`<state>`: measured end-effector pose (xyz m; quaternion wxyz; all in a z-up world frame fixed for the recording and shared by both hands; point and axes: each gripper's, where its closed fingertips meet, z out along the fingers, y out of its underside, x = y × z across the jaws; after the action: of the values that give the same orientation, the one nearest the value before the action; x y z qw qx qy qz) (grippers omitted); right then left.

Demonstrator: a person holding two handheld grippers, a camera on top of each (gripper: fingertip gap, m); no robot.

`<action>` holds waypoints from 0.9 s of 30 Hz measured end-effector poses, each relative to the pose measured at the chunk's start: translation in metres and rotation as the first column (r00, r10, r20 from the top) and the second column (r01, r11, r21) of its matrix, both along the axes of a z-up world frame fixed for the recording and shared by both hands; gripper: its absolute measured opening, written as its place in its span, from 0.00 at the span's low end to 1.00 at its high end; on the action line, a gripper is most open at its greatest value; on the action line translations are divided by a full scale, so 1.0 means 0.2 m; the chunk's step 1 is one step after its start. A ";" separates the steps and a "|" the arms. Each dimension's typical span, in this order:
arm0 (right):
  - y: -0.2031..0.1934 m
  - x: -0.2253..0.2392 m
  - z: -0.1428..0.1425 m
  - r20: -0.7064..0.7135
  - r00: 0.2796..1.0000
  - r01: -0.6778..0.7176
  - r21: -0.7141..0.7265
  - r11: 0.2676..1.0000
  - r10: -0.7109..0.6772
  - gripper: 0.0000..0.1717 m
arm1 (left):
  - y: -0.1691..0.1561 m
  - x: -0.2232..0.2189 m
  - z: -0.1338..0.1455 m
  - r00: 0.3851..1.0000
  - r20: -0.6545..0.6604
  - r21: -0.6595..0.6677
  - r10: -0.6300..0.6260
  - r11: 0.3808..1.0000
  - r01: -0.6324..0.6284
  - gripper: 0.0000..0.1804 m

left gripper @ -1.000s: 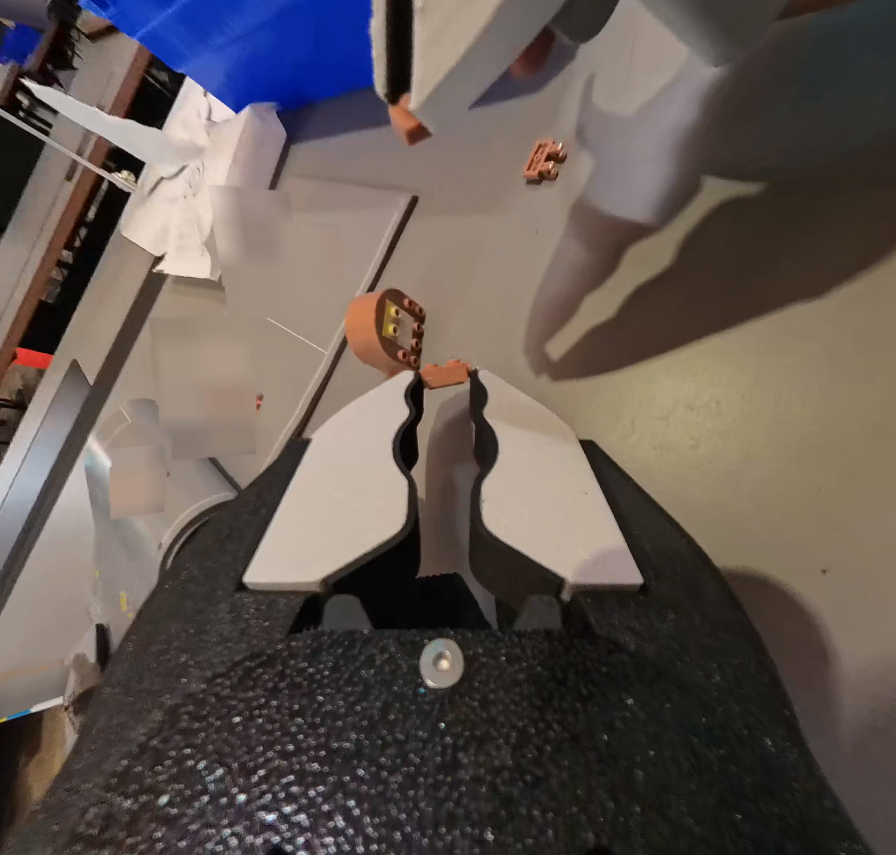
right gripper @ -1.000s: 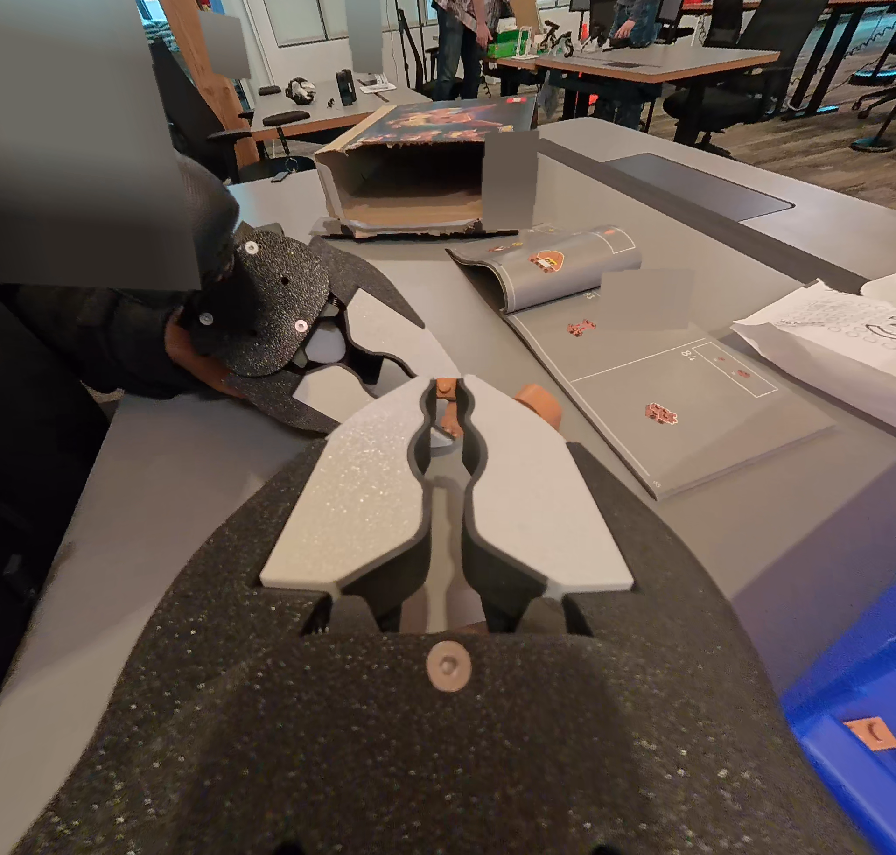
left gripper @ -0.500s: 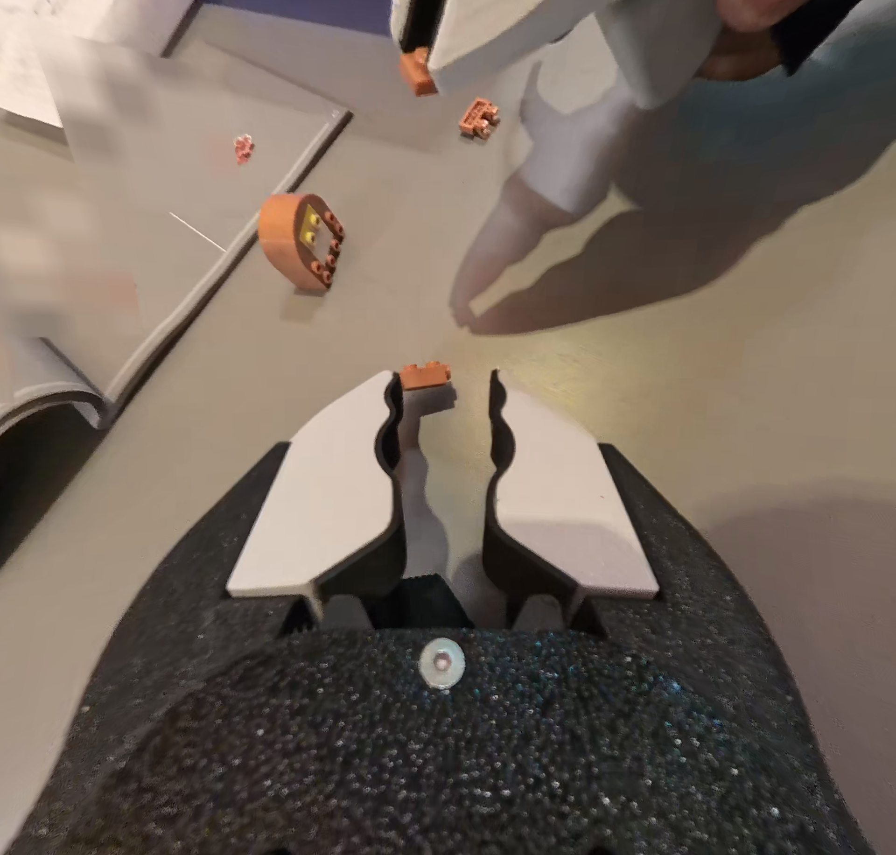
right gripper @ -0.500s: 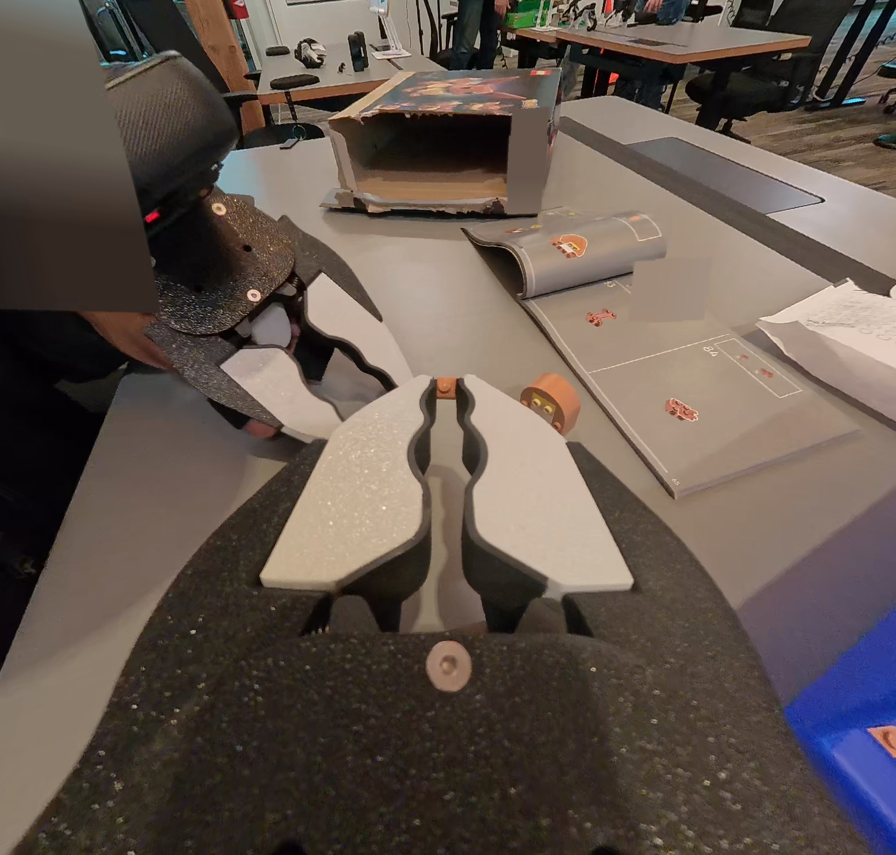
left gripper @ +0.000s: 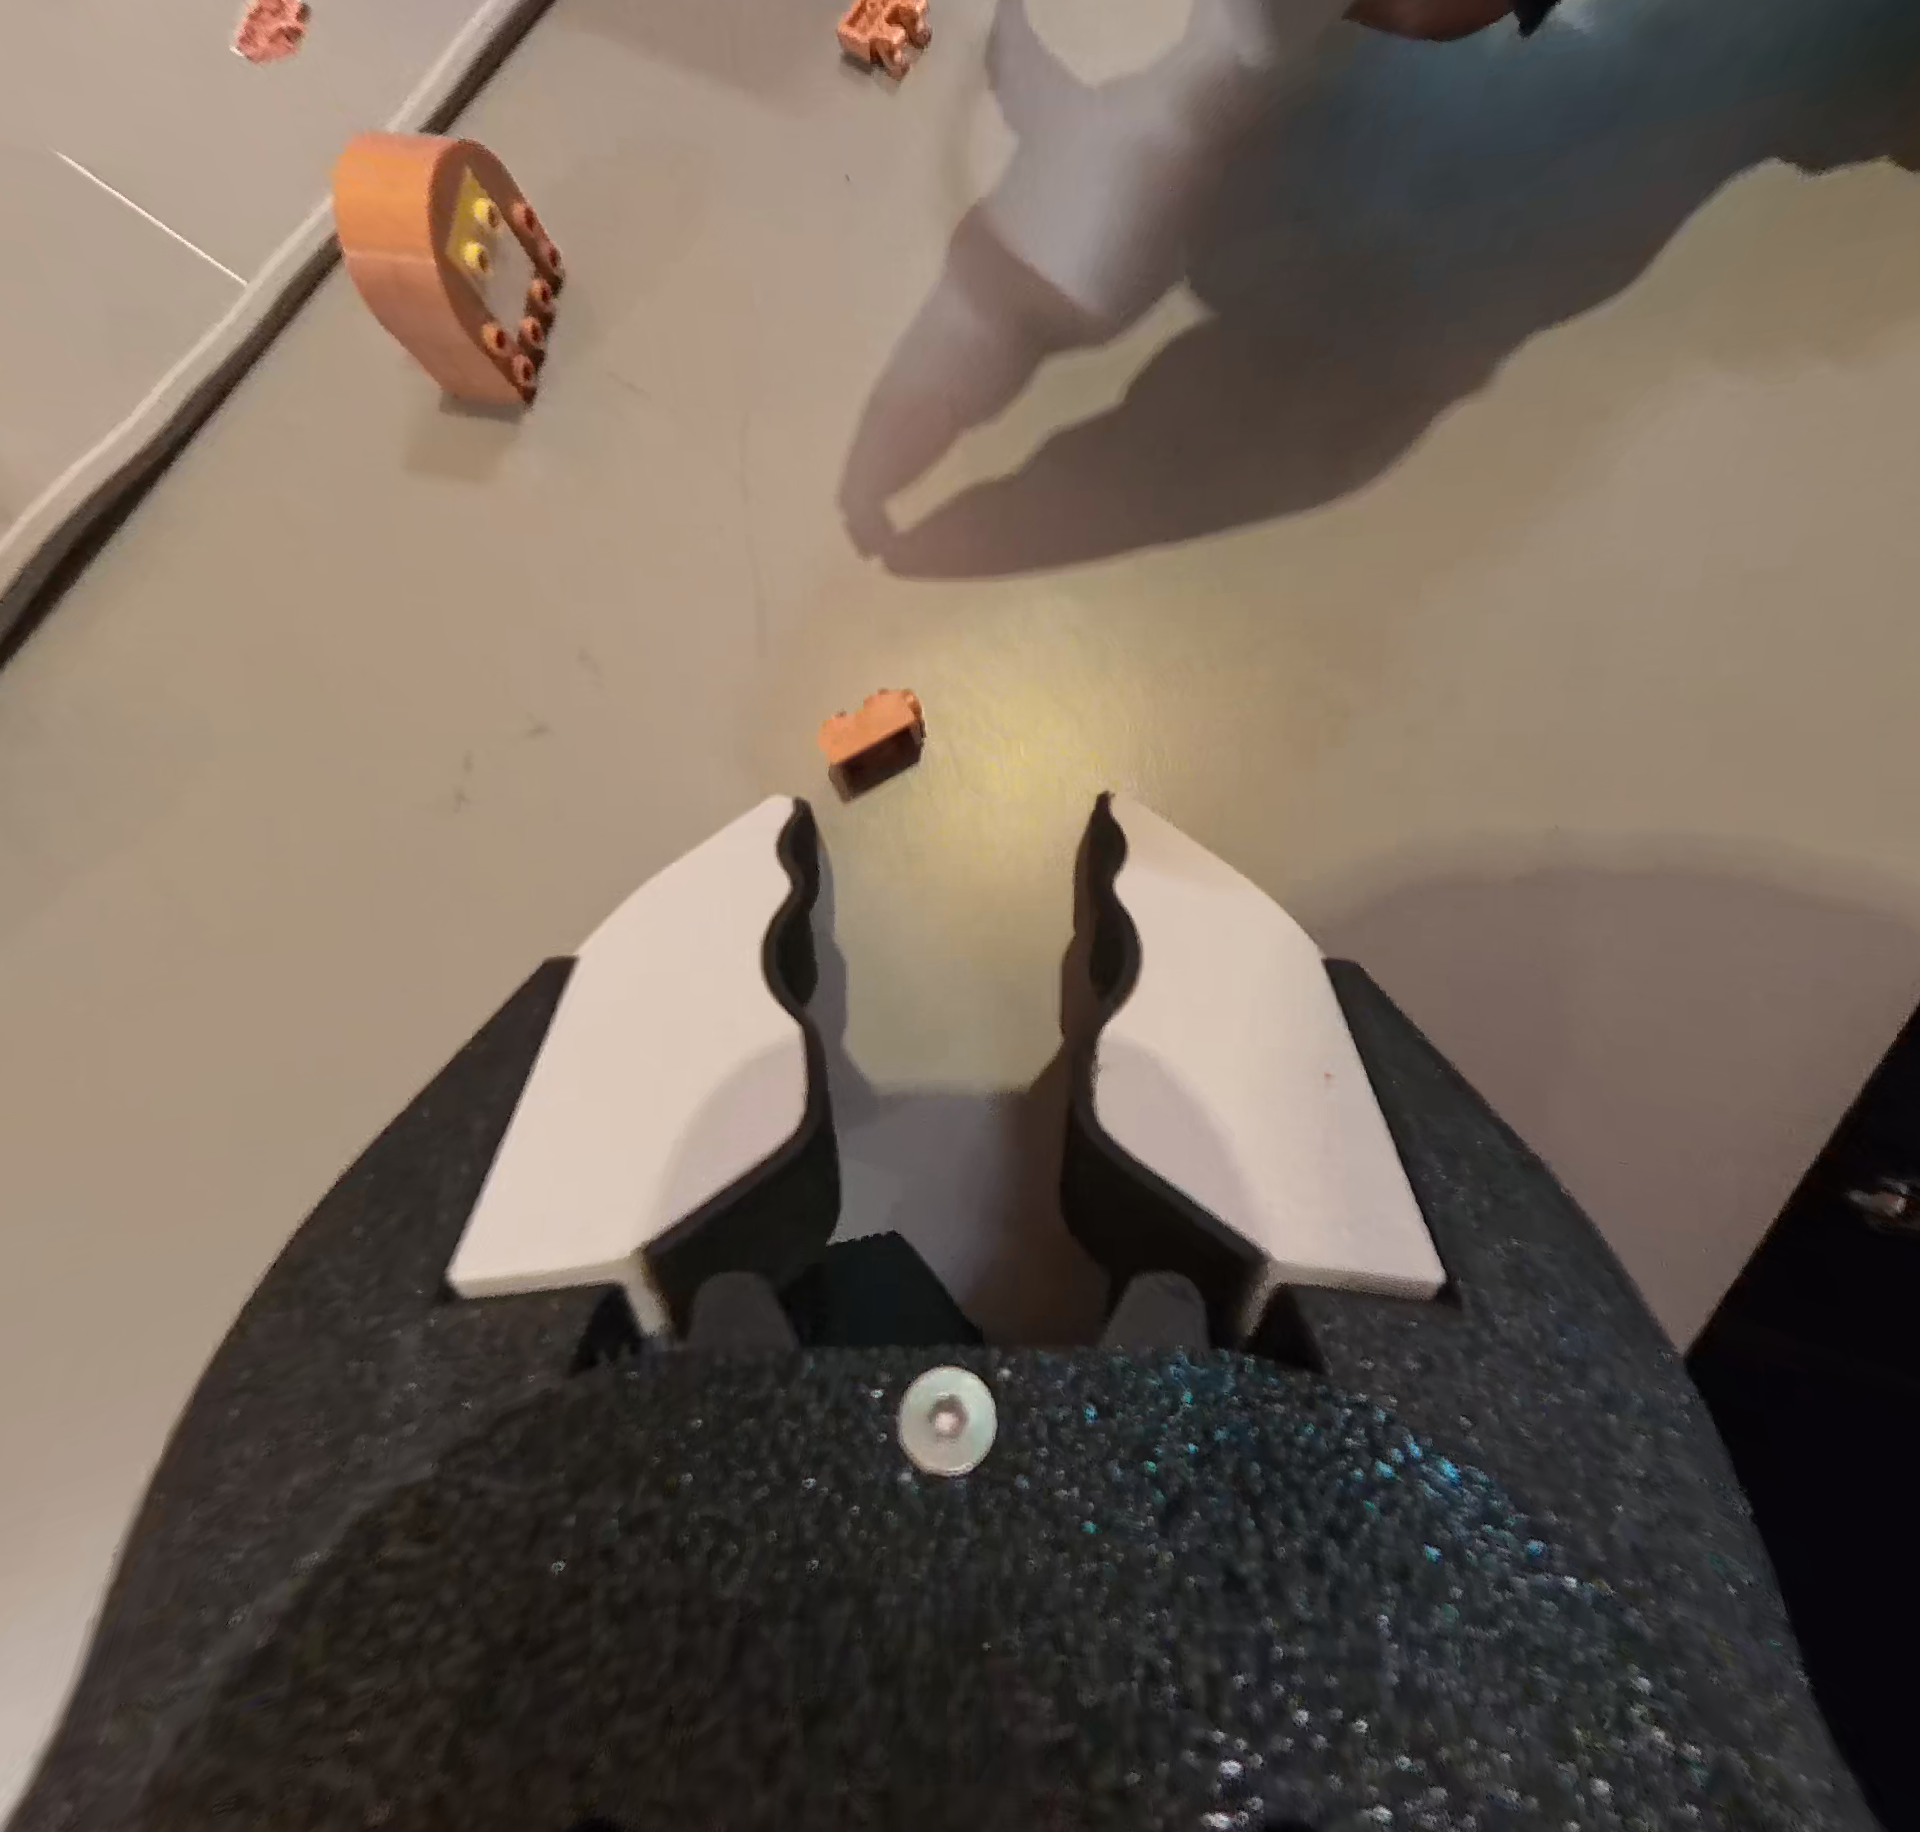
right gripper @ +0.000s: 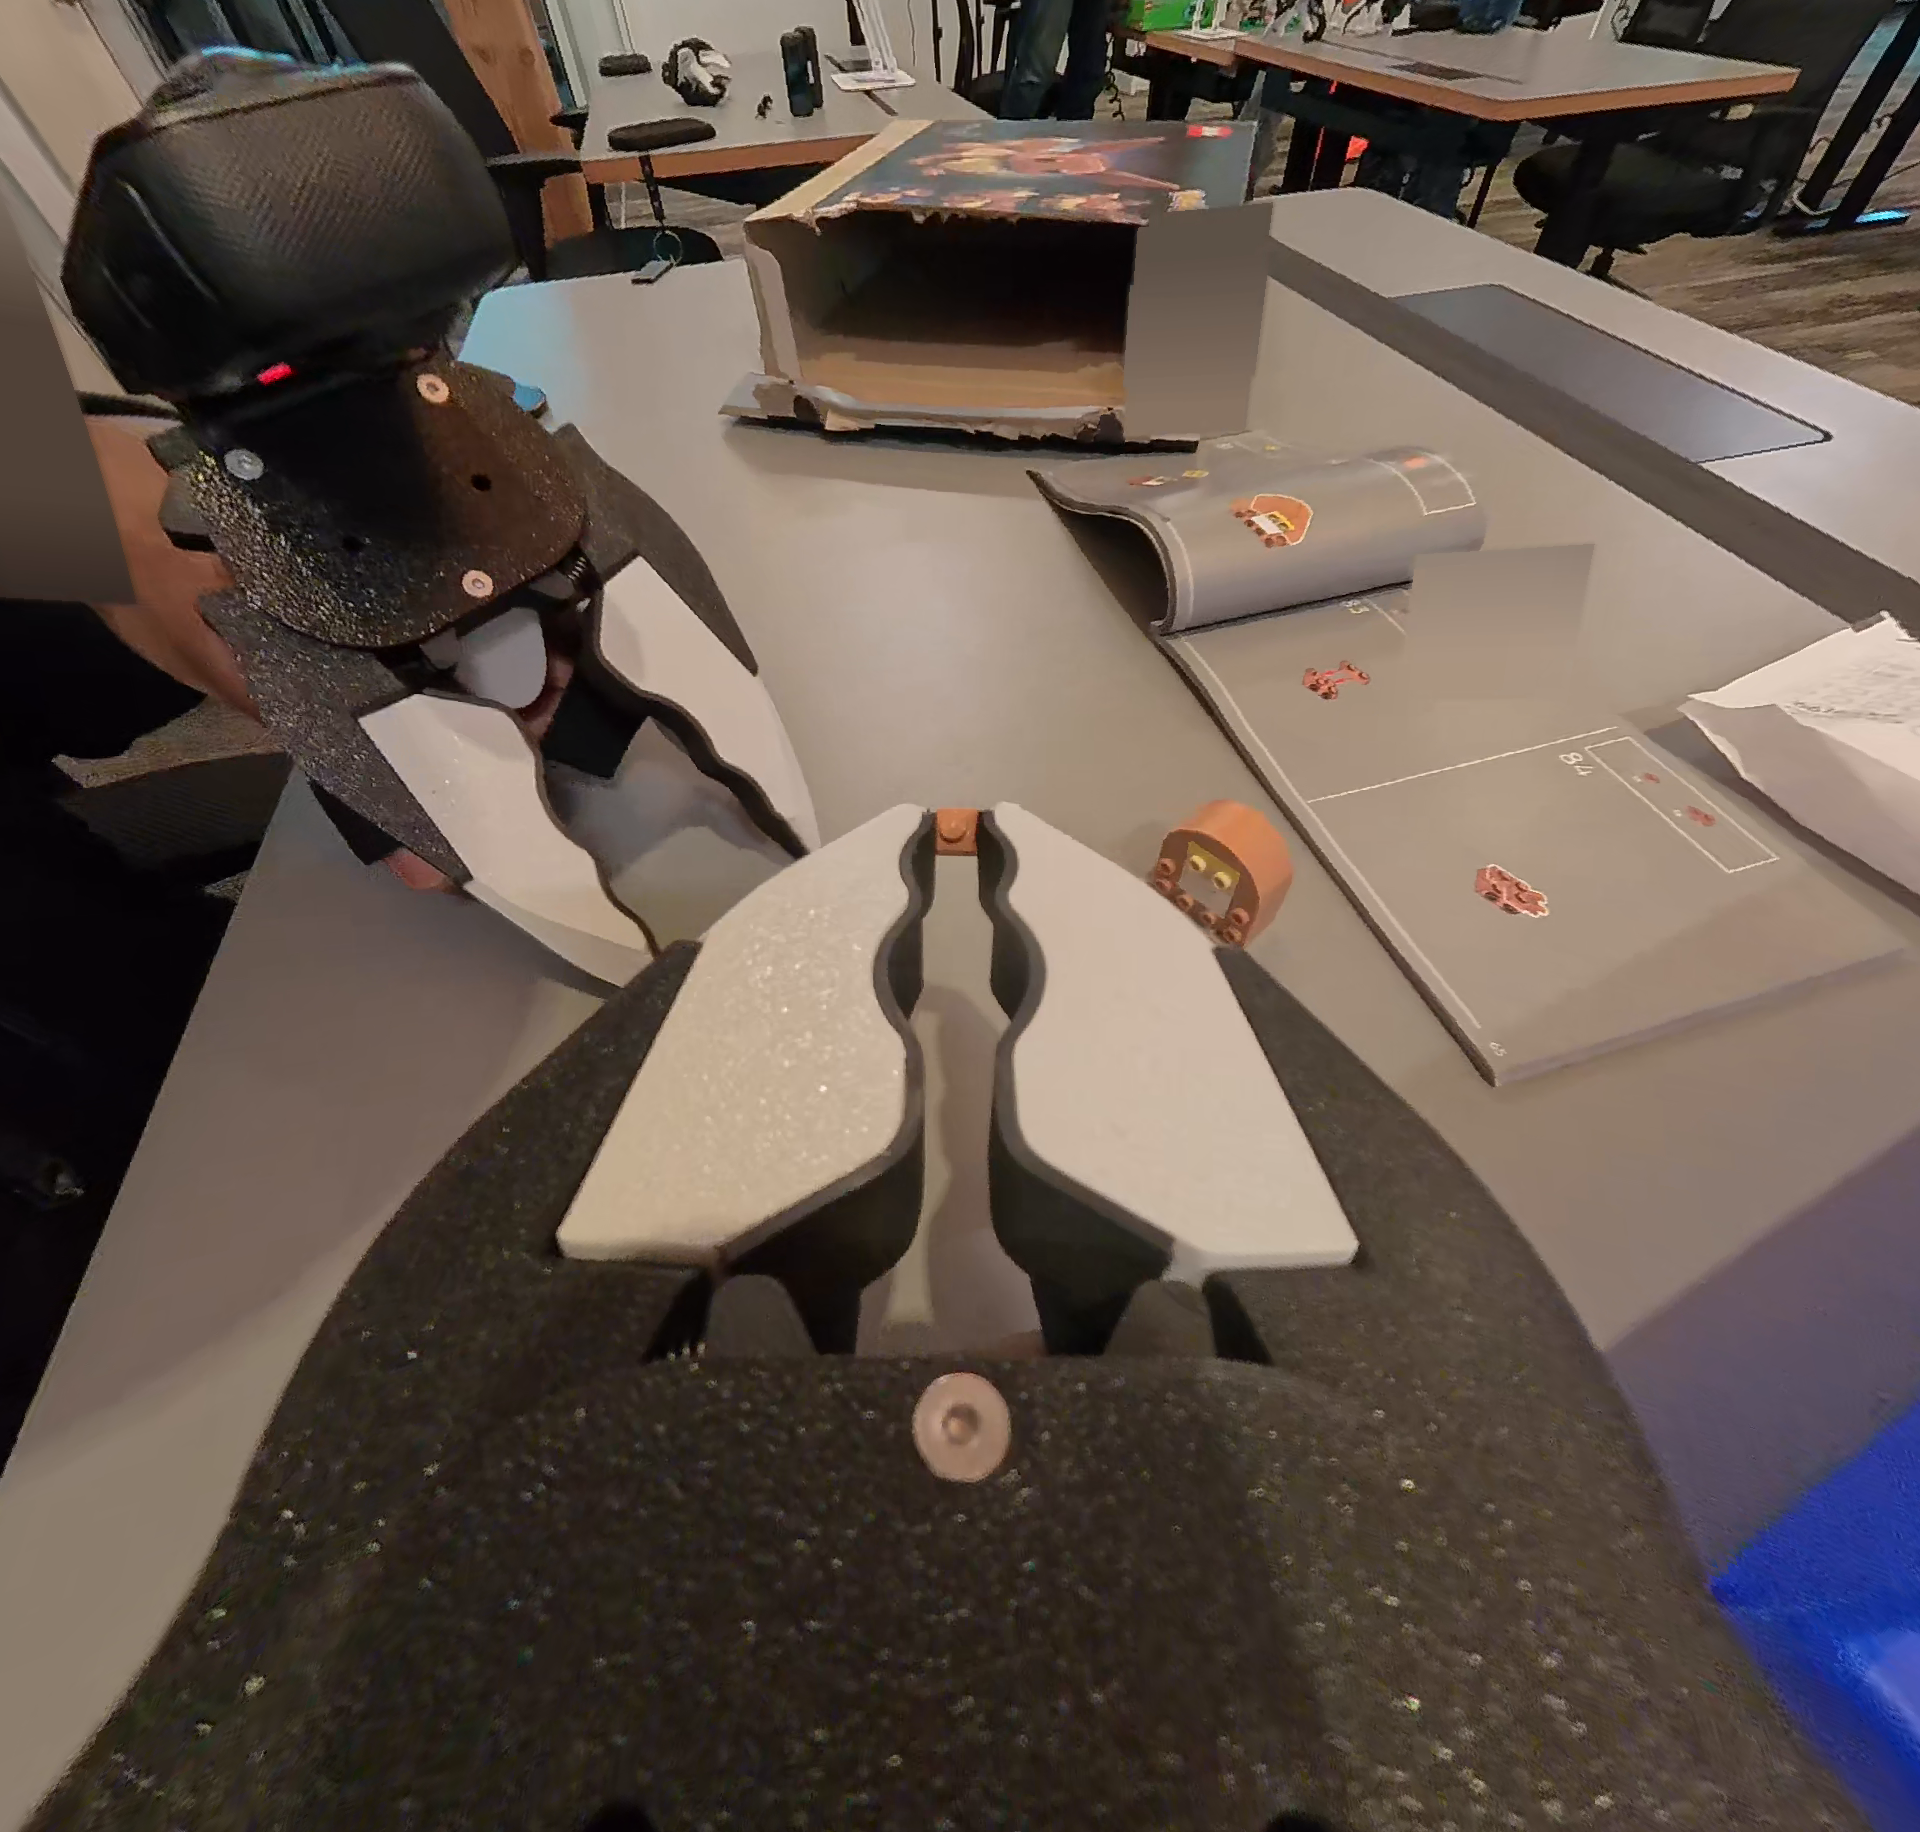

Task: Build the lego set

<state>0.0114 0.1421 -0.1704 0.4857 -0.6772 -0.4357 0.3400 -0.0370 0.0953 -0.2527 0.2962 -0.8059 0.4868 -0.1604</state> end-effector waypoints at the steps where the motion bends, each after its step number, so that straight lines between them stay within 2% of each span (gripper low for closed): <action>1: -0.01 0.00 0.00 0.003 1.000 -0.005 -0.001 1.000 0.005 0.04 | -0.01 -0.01 0.00 1.000 -0.006 0.001 -0.008 1.000 0.008 0.28; 7: -0.03 -0.03 -0.01 0.014 1.000 -0.024 0.006 1.000 0.024 0.04 | 0.00 0.02 0.08 0.996 0.070 0.076 -0.058 0.996 0.053 0.30; 14: -0.06 -0.04 -0.01 0.019 0.999 -0.036 0.016 0.999 0.036 0.04 | -0.04 0.08 0.07 0.985 0.117 0.051 -0.127 0.991 0.122 0.29; 22: -0.08 -0.05 -0.02 0.032 0.998 -0.056 0.005 0.998 0.055 0.04 | -0.15 0.05 0.01 0.983 0.057 -0.023 -0.172 0.984 0.174 0.28; 27: -0.10 -0.08 -0.12 0.129 0.987 -0.098 -0.024 0.995 0.100 0.04 | -0.13 0.04 0.09 0.978 0.143 -0.003 -0.151 0.988 0.153 0.28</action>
<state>-0.0049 0.1221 -0.1935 0.4329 -0.6796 -0.4965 0.3228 -0.0289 0.0695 -0.2354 0.3117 -0.7549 0.5234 -0.2431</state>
